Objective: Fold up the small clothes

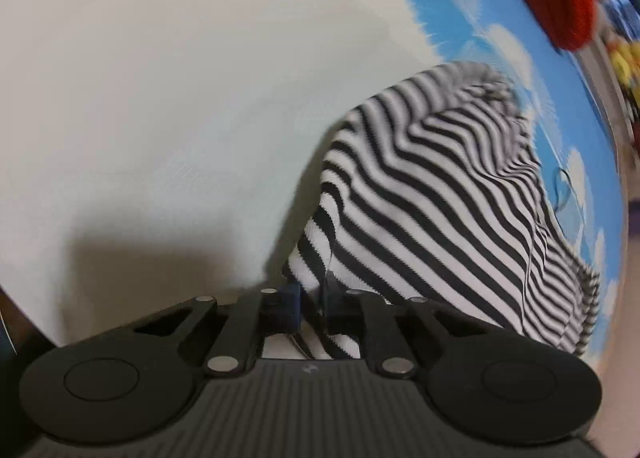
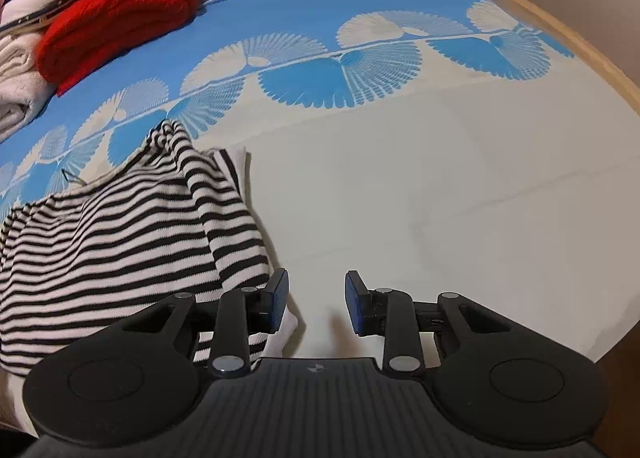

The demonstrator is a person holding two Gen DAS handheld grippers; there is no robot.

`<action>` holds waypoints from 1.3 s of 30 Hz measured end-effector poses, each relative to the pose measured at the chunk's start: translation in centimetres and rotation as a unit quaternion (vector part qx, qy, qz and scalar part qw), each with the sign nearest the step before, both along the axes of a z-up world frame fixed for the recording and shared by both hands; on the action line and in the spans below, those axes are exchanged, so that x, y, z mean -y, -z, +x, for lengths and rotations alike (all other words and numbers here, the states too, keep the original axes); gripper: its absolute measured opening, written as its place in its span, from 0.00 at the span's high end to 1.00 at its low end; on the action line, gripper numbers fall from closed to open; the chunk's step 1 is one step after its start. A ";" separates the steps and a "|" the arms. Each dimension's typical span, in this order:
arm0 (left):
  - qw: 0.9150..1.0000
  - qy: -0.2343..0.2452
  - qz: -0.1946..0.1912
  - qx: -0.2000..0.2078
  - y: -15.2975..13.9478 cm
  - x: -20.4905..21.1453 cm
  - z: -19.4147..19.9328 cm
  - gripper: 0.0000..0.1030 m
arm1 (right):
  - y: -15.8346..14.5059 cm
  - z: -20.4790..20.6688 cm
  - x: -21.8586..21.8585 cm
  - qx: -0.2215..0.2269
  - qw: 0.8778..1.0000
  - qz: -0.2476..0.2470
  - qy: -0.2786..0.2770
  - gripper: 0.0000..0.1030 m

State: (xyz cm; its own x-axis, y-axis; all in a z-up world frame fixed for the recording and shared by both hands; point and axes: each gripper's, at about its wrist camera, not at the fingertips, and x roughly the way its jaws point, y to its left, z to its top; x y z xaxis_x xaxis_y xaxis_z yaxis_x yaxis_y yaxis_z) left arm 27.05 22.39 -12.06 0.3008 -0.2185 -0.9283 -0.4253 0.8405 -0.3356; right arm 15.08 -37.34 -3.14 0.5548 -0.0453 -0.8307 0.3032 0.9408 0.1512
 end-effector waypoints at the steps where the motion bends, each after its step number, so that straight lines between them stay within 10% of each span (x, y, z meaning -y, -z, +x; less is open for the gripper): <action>1: 1.000 0.012 0.018 0.021 -0.8 0.4 -0.1 0.92 | -0.1 -0.1 0.2 0.004 1.000 0.000 0.003 0.69; 5: 0.990 0.032 0.086 0.104 -4.5 1.6 -1.2 0.93 | -0.3 -0.6 1.2 0.021 0.999 -0.001 0.029 0.69; 12: 0.984 0.027 0.167 0.058 -5.2 2.5 -1.9 0.94 | 0.1 -1.0 3.8 0.028 0.996 0.007 0.085 0.69; 17: 0.940 0.126 0.251 0.196 -10.0 10.7 -2.8 0.95 | -0.3 -0.9 4.8 0.044 0.995 0.008 0.090 0.69; 21: 0.902 0.220 0.220 0.300 -12.5 19.7 -4.7 0.97 | -0.8 -1.2 5.5 0.058 0.995 -0.002 0.086 0.69; 24: 0.858 0.310 0.193 0.362 -13.3 27.9 -7.3 0.97 | -1.1 -1.8 6.5 0.067 0.994 -0.010 0.088 0.69; 31: 0.795 0.503 0.086 0.329 -8.3 44.0 -12.0 0.92 | -2.0 -3.7 8.6 0.088 0.991 -0.008 0.100 0.69; 33: 0.795 0.532 0.076 0.280 -6.4 45.8 -12.0 0.88 | -2.1 -4.2 9.0 0.094 0.990 0.003 0.105 0.69; 39: 0.818 0.487 0.057 0.300 -11.2 37.5 -10.7 0.87 | -2.4 -4.4 8.5 0.109 0.990 0.037 0.078 0.69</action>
